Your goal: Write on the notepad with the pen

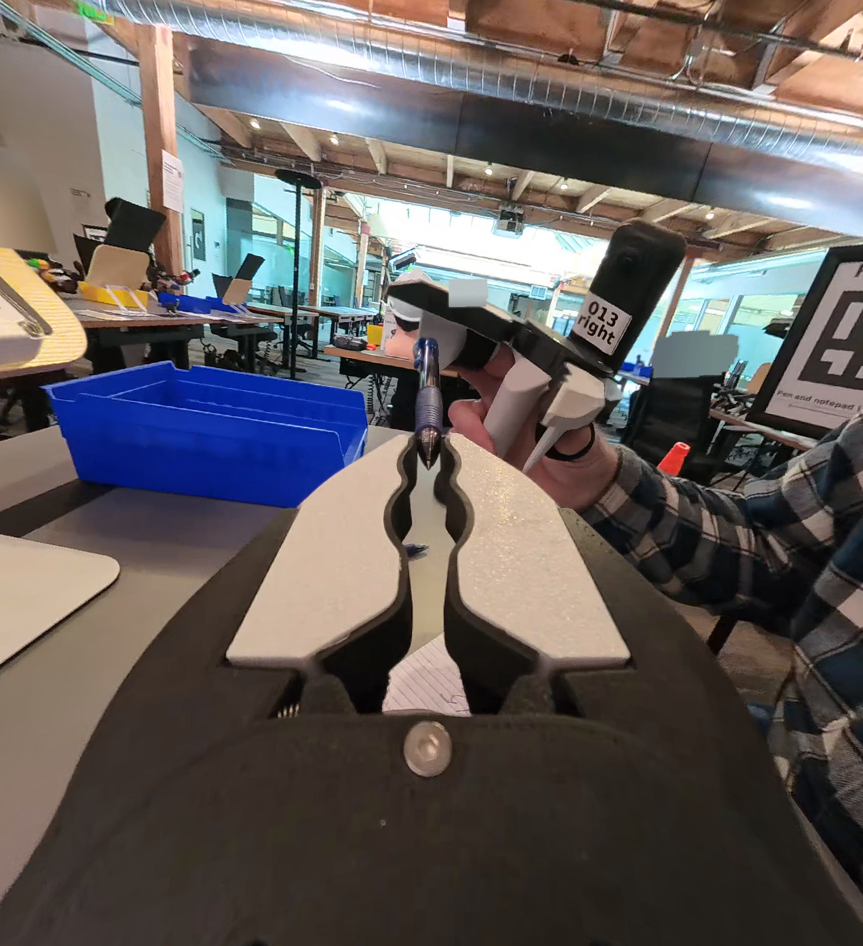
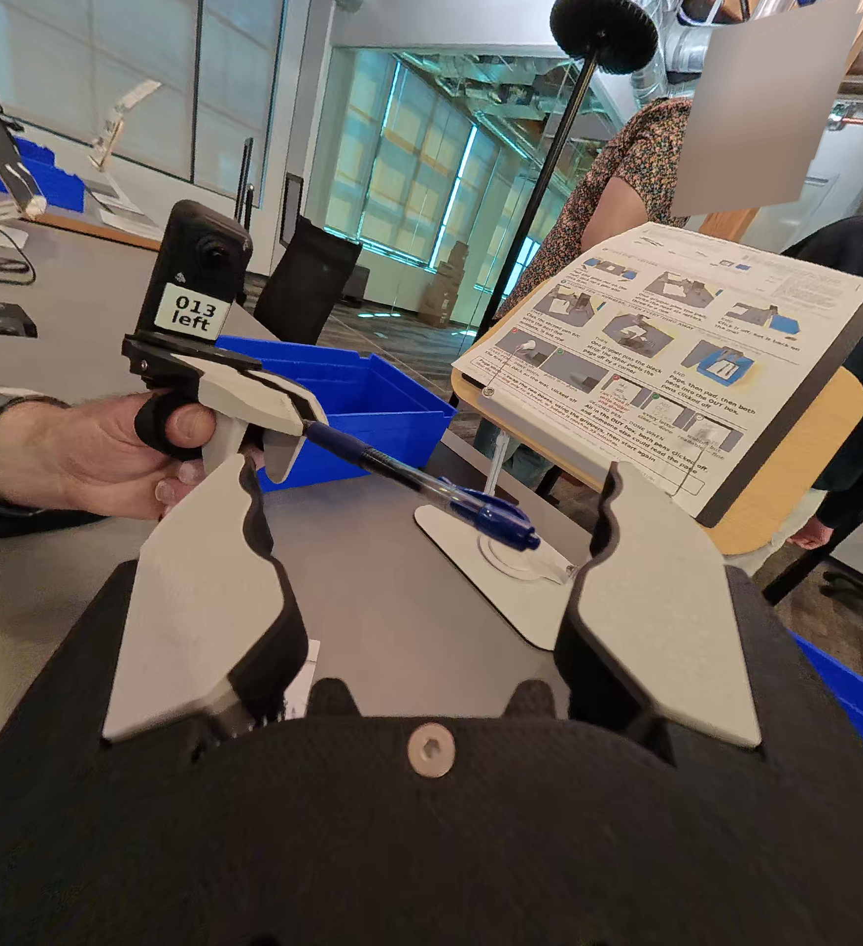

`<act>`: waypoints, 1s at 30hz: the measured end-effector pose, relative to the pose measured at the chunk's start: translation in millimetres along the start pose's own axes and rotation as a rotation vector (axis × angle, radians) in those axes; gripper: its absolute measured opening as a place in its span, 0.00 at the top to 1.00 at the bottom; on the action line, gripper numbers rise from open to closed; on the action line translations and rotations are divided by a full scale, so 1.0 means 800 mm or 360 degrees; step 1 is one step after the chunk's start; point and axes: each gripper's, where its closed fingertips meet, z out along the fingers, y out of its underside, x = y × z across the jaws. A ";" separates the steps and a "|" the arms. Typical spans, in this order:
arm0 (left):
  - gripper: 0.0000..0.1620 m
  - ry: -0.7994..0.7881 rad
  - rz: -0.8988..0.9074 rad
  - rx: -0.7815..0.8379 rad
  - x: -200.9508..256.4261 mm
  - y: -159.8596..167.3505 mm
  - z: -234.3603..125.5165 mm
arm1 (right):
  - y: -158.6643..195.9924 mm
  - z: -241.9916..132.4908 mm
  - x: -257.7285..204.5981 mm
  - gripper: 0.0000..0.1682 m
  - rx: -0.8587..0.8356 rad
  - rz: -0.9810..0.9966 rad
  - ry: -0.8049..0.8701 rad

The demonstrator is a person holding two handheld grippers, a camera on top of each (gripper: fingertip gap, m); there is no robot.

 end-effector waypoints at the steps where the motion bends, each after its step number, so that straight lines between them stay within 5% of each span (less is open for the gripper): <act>1: 0.95 0.0020 -0.0030 0.0015 0.000 0.000 0.000 | 0.001 0.001 -0.001 0.27 -0.0015 -0.0029 0.0004; 30: 0.95 0.0153 -0.0181 0.0035 -0.010 0.020 -0.002 | 0.024 0.003 0.002 0.28 -0.0013 -0.0051 0.0045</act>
